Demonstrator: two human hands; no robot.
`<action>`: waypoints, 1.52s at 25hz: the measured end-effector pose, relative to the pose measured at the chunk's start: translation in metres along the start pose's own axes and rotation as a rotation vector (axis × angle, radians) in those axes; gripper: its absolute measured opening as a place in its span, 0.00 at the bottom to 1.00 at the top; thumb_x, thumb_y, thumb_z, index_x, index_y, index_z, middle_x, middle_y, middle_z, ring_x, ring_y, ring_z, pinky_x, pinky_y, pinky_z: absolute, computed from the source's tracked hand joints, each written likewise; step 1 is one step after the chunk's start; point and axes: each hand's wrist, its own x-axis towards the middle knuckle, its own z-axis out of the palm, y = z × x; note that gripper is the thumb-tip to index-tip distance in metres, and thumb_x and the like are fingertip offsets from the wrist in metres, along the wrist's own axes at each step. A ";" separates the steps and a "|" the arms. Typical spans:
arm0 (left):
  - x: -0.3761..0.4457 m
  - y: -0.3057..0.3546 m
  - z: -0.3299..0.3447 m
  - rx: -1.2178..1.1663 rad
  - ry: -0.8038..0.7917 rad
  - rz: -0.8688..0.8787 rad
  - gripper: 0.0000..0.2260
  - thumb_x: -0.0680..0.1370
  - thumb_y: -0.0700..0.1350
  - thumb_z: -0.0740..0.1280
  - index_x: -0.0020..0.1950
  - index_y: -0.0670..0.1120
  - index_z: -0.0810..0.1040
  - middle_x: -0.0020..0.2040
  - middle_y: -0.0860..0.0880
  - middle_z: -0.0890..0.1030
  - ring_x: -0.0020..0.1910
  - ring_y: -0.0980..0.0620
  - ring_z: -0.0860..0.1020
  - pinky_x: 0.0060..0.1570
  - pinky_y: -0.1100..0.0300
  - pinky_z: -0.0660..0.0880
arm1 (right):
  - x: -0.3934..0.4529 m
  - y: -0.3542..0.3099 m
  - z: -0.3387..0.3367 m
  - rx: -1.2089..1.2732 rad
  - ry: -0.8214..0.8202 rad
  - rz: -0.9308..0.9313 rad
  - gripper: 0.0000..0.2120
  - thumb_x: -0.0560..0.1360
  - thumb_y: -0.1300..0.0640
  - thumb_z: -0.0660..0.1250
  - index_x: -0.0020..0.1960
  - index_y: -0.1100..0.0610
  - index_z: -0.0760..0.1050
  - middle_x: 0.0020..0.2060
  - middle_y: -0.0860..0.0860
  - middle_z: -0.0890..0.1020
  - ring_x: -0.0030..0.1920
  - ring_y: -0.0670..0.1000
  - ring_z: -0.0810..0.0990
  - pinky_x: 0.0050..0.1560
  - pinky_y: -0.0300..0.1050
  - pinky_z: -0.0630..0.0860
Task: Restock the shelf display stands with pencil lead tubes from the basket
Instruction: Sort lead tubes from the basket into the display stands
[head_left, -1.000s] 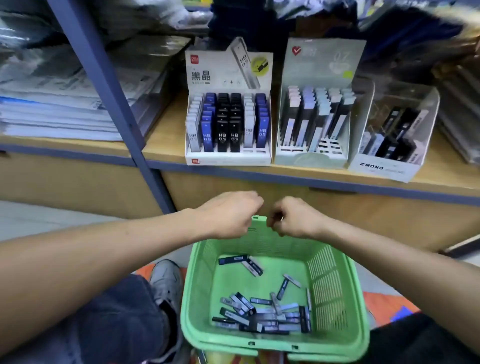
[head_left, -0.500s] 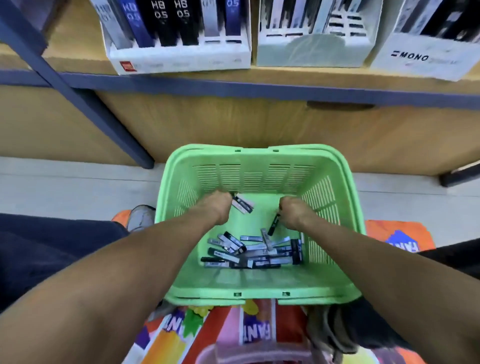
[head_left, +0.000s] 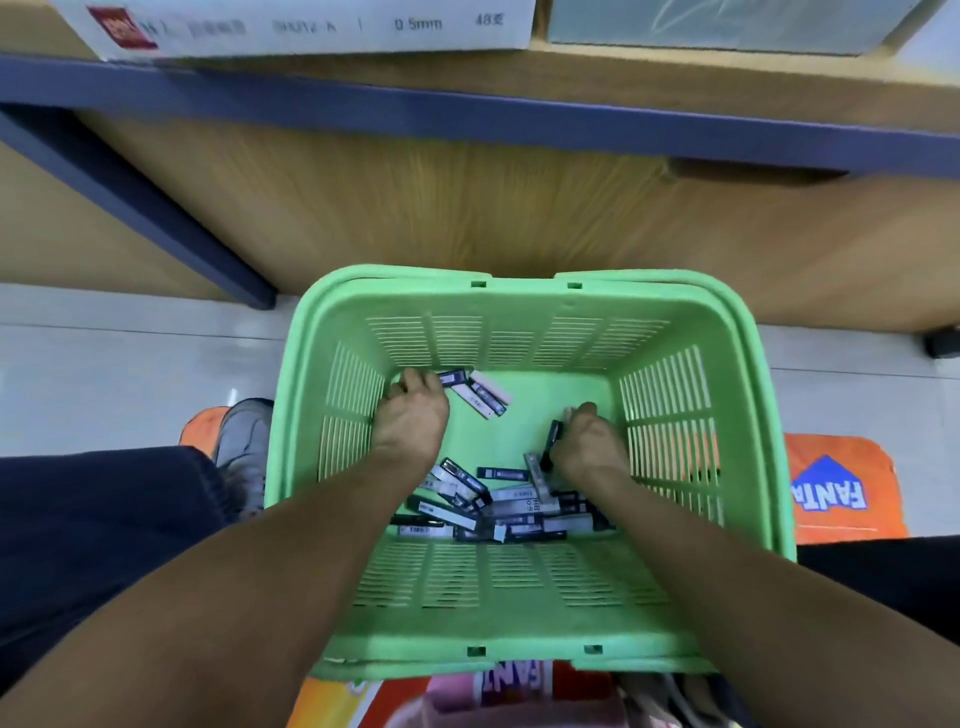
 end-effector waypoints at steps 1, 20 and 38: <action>0.001 -0.001 0.000 -0.037 0.004 -0.027 0.22 0.77 0.27 0.62 0.70 0.35 0.65 0.61 0.35 0.74 0.57 0.40 0.78 0.53 0.51 0.81 | -0.002 -0.005 0.001 0.048 0.007 0.036 0.08 0.81 0.58 0.60 0.57 0.60 0.66 0.45 0.54 0.77 0.44 0.57 0.79 0.42 0.51 0.78; 0.024 0.044 -0.011 -1.560 -0.093 -0.860 0.08 0.71 0.24 0.67 0.43 0.35 0.73 0.37 0.37 0.79 0.30 0.43 0.80 0.34 0.46 0.81 | 0.021 -0.057 0.004 0.006 0.013 -0.412 0.07 0.75 0.72 0.65 0.50 0.64 0.77 0.56 0.61 0.77 0.49 0.62 0.81 0.44 0.46 0.69; 0.019 0.039 -0.002 -1.590 -0.224 -0.776 0.06 0.78 0.38 0.69 0.51 0.38 0.75 0.39 0.44 0.79 0.36 0.49 0.79 0.36 0.57 0.78 | 0.003 -0.048 -0.010 0.771 -0.512 -0.172 0.05 0.73 0.61 0.77 0.49 0.60 0.84 0.44 0.58 0.87 0.41 0.51 0.82 0.47 0.46 0.79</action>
